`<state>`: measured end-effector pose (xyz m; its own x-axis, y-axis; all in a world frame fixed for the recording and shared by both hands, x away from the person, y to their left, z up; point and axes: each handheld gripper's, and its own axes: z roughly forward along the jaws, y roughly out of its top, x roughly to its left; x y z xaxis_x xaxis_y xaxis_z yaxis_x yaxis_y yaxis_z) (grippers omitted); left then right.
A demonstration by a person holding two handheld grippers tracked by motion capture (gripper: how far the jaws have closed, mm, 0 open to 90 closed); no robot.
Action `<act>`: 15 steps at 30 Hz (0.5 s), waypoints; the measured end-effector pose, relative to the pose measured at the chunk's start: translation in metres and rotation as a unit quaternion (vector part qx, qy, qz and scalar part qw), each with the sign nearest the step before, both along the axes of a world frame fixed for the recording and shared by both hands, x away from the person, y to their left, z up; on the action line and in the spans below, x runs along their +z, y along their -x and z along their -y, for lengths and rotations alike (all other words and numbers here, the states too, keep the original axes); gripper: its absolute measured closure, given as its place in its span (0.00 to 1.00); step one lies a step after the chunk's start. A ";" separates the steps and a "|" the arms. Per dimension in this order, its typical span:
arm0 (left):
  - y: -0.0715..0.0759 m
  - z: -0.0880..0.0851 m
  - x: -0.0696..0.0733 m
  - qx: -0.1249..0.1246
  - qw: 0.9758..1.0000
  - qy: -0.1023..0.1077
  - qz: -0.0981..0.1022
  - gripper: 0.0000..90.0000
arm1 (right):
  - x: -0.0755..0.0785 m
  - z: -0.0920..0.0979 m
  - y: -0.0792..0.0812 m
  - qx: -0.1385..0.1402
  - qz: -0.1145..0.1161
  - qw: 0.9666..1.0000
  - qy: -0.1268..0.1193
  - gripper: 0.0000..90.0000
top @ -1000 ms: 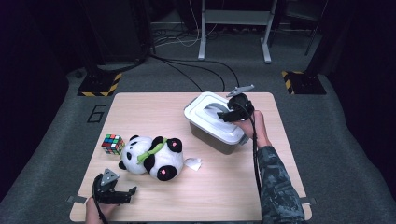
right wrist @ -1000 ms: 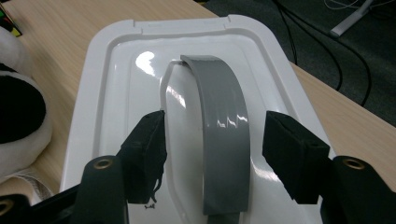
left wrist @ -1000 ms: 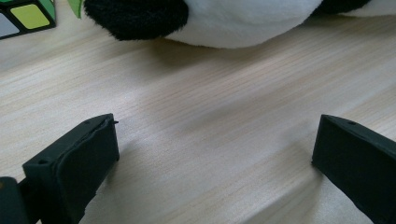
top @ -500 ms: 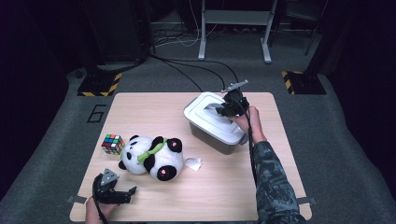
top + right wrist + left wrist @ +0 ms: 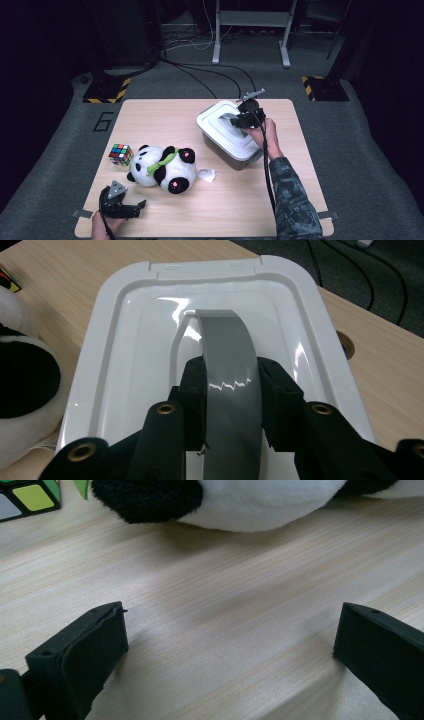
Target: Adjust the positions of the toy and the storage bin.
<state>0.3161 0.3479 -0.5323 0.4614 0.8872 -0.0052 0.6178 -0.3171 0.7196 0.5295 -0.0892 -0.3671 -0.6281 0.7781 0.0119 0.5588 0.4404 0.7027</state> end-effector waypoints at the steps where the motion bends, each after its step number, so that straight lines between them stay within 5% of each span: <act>1: 0.000 0.000 0.000 0.000 1.000 0.000 0.000 0.00 | 0.000 0.000 0.001 -0.003 0.000 1.000 -0.001 0.75; 15: 0.000 0.000 0.000 0.000 1.000 0.000 0.000 0.01 | 0.001 -0.011 0.025 -0.016 -0.012 1.000 -0.003 0.75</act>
